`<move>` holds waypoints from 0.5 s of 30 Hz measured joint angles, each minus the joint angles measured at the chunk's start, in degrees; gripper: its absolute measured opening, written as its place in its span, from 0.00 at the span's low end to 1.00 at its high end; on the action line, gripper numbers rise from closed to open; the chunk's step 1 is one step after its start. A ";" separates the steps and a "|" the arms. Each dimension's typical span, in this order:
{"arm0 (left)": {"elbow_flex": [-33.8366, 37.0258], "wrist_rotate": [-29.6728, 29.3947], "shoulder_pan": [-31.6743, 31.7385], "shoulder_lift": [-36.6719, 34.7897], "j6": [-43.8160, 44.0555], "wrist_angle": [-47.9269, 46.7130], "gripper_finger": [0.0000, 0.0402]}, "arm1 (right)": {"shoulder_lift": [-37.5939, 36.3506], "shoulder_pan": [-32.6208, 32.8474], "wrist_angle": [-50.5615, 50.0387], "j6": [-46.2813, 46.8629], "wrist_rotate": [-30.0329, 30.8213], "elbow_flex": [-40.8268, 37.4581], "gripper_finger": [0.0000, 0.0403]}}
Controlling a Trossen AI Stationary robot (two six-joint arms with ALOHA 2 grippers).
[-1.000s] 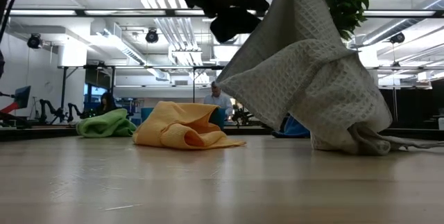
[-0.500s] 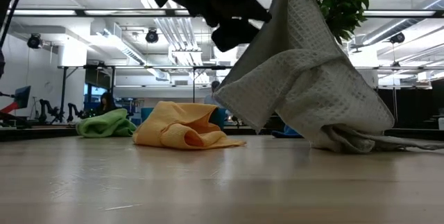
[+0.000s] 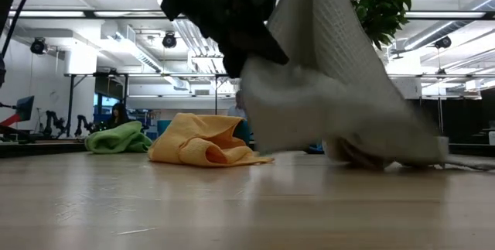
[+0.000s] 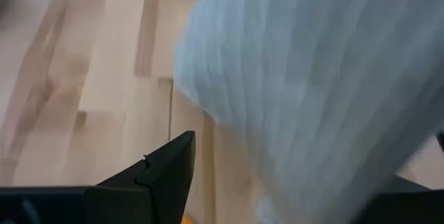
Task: Fold microfiber towels
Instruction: Prepare the grey microfiber cloth
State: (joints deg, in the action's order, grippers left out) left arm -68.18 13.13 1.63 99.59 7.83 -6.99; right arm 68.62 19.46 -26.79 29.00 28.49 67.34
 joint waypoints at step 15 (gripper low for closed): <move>2.01 3.05 0.21 -0.28 2.34 -0.08 0.56 | -0.04 -0.02 -7.26 -1.46 3.28 4.24 0.02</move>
State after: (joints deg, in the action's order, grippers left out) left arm -66.17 16.18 1.84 99.31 10.17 -7.07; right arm 68.58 19.44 -34.04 27.54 31.77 71.58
